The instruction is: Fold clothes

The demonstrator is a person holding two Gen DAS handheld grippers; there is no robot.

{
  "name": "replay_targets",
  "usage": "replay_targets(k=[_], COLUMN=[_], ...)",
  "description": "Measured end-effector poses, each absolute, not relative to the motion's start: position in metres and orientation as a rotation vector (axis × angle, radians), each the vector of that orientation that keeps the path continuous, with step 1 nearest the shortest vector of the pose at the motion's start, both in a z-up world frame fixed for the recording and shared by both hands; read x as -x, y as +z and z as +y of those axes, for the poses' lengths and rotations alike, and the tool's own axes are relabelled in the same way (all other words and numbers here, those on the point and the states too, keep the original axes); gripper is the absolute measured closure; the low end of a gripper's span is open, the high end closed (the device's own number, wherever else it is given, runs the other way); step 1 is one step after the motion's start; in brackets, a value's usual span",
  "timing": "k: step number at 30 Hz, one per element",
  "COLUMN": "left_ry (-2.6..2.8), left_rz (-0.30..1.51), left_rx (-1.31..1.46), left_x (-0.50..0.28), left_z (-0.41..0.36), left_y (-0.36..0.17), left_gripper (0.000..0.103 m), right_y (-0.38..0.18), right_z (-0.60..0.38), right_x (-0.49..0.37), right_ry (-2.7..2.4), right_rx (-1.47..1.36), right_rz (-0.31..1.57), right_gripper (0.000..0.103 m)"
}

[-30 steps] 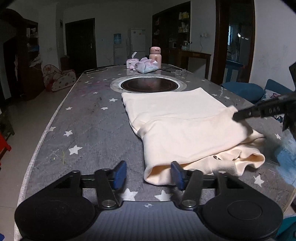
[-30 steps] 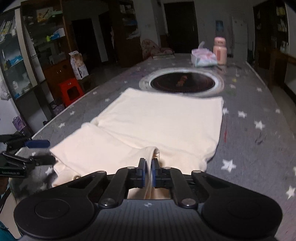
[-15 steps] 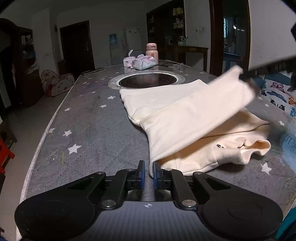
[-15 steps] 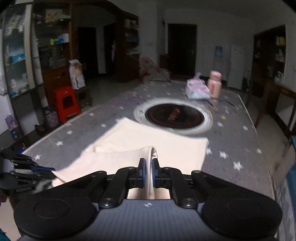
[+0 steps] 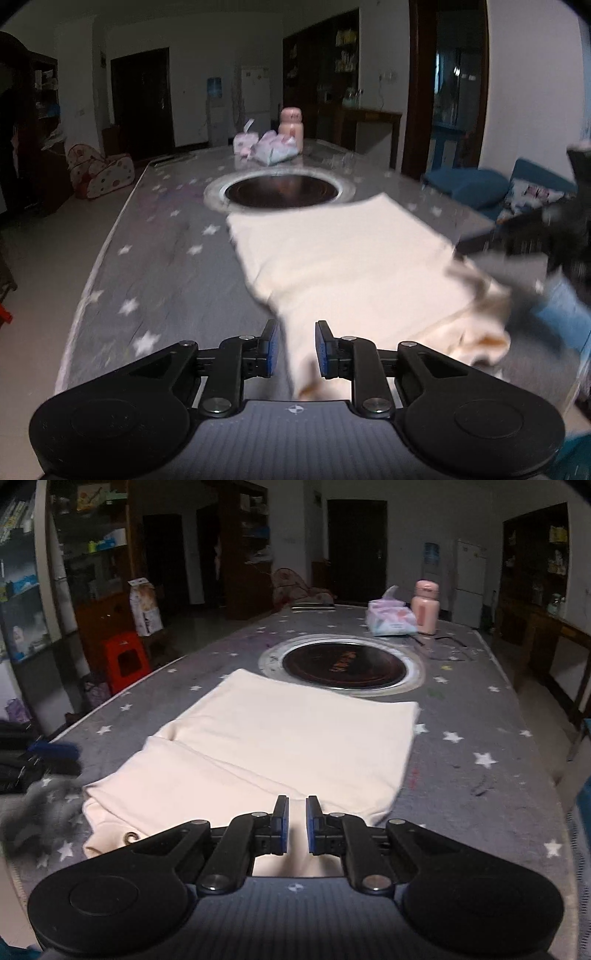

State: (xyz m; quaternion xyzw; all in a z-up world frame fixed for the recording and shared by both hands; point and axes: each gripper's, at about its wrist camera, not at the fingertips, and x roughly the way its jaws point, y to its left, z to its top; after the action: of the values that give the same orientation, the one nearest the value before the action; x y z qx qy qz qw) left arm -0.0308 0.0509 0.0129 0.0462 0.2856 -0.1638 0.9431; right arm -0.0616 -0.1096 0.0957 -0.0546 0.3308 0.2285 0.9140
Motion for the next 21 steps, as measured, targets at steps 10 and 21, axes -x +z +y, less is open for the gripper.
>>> replay_targets(k=[10,21], left_ry=[-0.341,-0.344], left_rz=[0.639,0.647], left_rx=[-0.109,-0.134], left_x=[-0.025,-0.028], left_z=[0.018,0.015], left_y=[-0.017,-0.022], left_gripper=[0.080,0.072], right_y=[0.073,0.071], right_z=[-0.102,-0.113], right_x=[0.042,0.059], right_ry=[0.479,0.474], right_rx=[0.128,0.142], right_rz=[0.712,0.725], right_gripper=[0.094,0.093])
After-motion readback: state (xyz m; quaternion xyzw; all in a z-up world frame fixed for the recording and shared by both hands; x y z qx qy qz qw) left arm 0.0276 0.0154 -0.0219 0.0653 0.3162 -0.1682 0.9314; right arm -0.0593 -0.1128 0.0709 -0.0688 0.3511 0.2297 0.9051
